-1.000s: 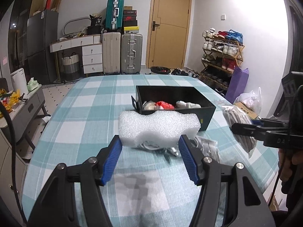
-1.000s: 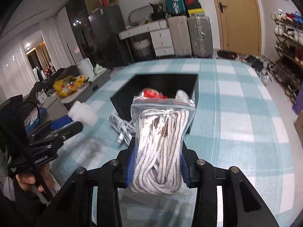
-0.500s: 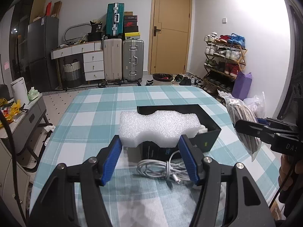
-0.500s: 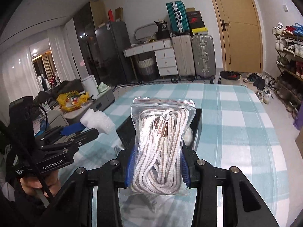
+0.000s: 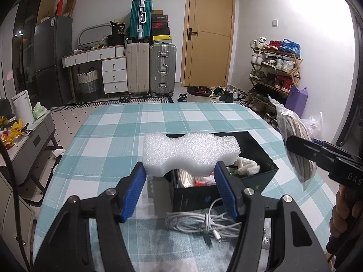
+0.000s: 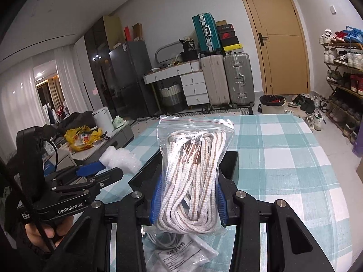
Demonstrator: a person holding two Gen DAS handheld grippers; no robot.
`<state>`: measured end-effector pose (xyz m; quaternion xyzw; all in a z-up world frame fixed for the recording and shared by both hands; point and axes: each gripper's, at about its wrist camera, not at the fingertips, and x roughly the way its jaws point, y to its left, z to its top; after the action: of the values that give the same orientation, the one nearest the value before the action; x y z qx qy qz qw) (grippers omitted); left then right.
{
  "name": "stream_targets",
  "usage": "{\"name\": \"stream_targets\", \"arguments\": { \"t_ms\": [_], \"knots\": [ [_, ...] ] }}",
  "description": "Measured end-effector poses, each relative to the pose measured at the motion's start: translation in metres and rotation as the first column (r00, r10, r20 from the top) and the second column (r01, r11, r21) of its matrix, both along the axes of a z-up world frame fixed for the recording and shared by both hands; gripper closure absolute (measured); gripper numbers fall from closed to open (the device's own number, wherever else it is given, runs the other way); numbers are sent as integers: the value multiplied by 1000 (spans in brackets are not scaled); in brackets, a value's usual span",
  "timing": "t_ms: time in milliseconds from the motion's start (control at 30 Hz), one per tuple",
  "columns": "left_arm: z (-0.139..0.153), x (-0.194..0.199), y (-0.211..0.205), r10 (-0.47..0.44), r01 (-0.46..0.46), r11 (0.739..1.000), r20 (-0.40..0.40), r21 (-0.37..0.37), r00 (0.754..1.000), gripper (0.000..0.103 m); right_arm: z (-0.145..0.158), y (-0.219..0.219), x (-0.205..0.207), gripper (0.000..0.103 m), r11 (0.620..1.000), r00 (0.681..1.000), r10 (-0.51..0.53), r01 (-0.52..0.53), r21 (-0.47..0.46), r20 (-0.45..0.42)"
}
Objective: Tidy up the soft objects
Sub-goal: 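Carry the foam piece and rope bag over the black box and release both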
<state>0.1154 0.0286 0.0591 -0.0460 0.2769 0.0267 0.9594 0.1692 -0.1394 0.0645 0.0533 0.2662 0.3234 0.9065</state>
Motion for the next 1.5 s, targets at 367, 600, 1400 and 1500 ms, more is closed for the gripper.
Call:
{"name": "stream_targets", "arguments": {
  "t_ms": [367,600,1400,1500],
  "knots": [
    [-3,25,-15,-30,30,999,-13,36,999,42,-6,14,18,63,999,998,-32,33,-16,48],
    [-8,38,-18,-32,33,998,-22,44,999,42,-14,20,32,63,998,998,-49,51,-37,47],
    [-32,63,-29,-61,66,995,-66,71,996,42,-42,43,65,63,991,999,-33,38,-125,38],
    [-34,63,-30,-62,67,995,-71,75,996,42,-43,46,67,63,991,999,-28,33,-127,37]
  ]
}}
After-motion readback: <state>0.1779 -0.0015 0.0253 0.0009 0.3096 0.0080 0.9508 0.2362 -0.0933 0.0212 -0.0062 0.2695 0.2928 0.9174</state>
